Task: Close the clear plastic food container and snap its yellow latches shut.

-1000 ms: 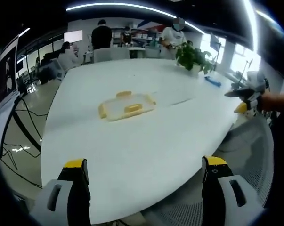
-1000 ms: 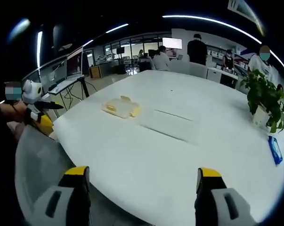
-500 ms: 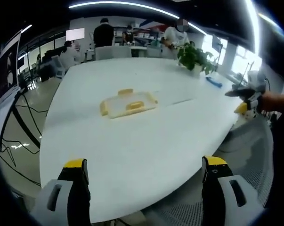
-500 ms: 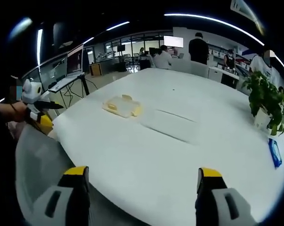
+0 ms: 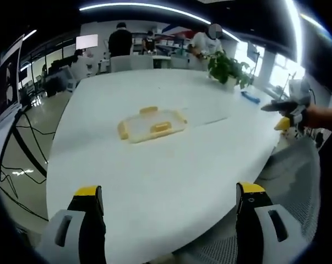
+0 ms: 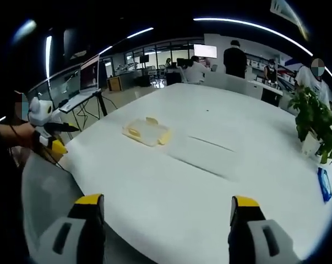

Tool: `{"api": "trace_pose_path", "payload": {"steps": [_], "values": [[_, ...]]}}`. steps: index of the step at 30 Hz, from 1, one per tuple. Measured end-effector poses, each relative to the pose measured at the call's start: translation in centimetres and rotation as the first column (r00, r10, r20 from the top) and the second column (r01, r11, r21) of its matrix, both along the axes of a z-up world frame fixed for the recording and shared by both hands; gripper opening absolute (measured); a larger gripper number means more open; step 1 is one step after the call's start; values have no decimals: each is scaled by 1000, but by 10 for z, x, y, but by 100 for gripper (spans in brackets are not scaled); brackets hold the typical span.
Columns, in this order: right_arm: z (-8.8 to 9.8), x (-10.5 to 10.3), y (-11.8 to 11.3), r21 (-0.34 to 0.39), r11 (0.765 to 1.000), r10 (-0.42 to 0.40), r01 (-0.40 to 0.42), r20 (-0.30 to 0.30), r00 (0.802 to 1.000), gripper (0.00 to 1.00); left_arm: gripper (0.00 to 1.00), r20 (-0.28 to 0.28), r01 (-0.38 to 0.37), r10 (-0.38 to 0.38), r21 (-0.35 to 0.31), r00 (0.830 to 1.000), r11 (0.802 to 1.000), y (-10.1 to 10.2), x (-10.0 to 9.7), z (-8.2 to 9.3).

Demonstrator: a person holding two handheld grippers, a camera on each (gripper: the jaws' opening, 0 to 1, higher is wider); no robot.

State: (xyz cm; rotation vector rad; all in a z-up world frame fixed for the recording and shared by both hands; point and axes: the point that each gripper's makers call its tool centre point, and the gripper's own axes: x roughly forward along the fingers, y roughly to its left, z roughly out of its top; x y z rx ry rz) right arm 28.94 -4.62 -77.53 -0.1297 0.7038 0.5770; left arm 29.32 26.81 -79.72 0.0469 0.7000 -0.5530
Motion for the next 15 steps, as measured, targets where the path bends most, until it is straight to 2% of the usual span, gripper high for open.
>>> {"api": "trace_pose_path", "payload": {"steps": [15], "values": [[2, 18, 22, -1, 1000, 30, -30, 16, 999, 95, 99, 13, 8, -8, -3, 1000, 1000, 8, 14, -3]]}}
